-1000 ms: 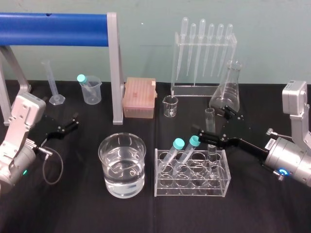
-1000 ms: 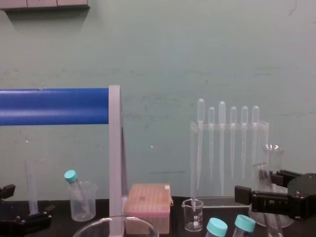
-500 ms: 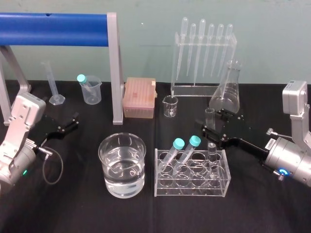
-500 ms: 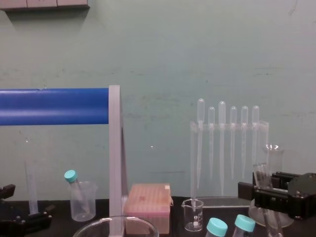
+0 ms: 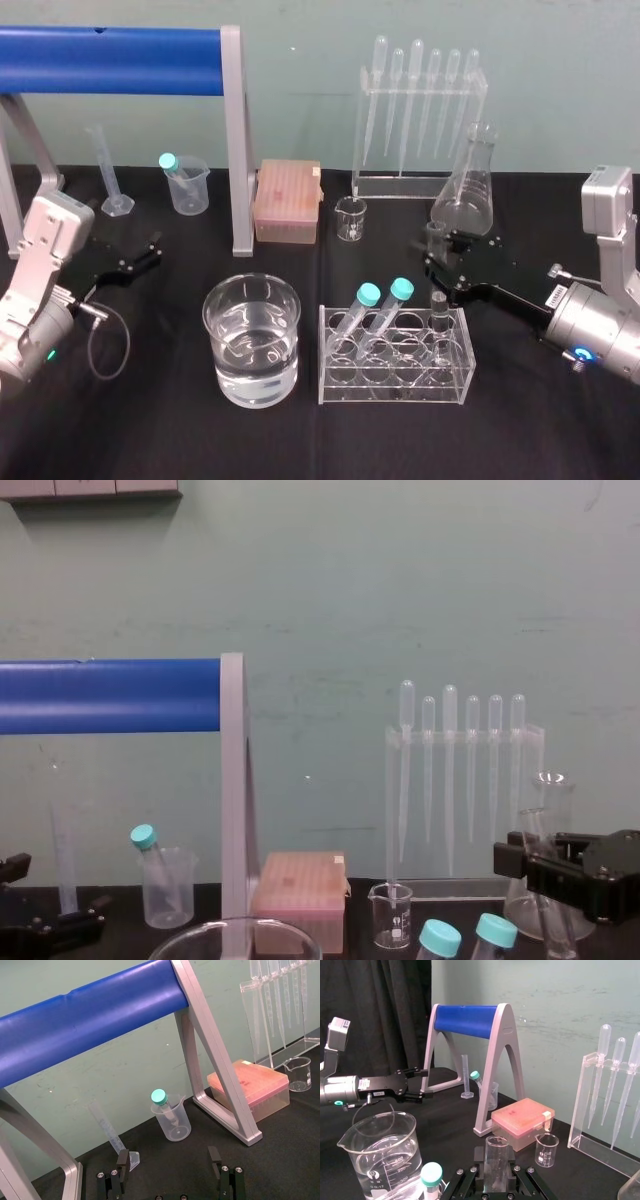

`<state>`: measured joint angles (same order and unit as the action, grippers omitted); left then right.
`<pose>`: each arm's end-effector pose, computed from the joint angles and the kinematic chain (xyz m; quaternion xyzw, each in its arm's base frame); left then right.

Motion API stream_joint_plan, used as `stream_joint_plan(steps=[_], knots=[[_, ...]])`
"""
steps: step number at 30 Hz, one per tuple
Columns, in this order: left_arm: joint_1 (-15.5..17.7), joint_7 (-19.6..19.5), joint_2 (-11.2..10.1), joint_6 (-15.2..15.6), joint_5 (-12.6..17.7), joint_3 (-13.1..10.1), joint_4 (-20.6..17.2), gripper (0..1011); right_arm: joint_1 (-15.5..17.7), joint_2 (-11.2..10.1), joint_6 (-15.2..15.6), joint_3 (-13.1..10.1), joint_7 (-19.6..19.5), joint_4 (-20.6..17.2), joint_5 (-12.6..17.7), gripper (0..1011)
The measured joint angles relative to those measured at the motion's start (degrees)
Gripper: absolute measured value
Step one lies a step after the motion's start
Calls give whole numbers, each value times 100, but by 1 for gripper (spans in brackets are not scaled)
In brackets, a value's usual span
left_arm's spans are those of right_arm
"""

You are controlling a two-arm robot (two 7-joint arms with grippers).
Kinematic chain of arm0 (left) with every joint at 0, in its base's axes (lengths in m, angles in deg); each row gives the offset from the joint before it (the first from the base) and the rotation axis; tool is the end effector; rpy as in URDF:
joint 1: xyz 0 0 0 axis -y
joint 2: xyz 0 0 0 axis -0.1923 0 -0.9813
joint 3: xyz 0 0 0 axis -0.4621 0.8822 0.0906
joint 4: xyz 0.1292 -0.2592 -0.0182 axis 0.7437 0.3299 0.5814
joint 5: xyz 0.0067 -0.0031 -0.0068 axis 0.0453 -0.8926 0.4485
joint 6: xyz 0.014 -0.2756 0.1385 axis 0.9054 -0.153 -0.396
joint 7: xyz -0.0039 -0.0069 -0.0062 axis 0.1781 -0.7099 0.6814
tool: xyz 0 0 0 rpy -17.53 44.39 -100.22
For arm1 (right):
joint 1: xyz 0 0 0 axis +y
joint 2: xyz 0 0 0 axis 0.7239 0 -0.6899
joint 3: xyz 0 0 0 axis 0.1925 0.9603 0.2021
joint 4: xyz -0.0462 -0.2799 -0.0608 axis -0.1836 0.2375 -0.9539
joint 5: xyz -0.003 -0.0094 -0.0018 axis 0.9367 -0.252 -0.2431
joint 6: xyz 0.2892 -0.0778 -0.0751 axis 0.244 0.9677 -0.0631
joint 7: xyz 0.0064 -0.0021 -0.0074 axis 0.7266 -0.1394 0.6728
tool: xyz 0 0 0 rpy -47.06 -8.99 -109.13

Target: Hold the test tube with one hand and immerse one end into the beaker, then return it to the test tube rack.

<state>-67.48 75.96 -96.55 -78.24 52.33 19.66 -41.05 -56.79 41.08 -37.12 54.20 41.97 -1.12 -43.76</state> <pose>0.3581 0.0827 -0.3024 0.1415 -0.1324 0.5799 0.7913 0.3721 -0.0726 -0.2661 -0.0223 -0.0141 -0.3365 0.9413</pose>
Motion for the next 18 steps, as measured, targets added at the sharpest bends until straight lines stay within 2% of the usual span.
stream_joint_plan(steps=[12, 18], knots=[[0, 0, 0, 0, 0, 0, 0, 1000, 0, 0, 7, -1, 8, 0, 7, 231], [0, 0, 0, 0, 0, 0, 0, 1000, 10, 8, 87, -62, 86, -26, 204, 230]])
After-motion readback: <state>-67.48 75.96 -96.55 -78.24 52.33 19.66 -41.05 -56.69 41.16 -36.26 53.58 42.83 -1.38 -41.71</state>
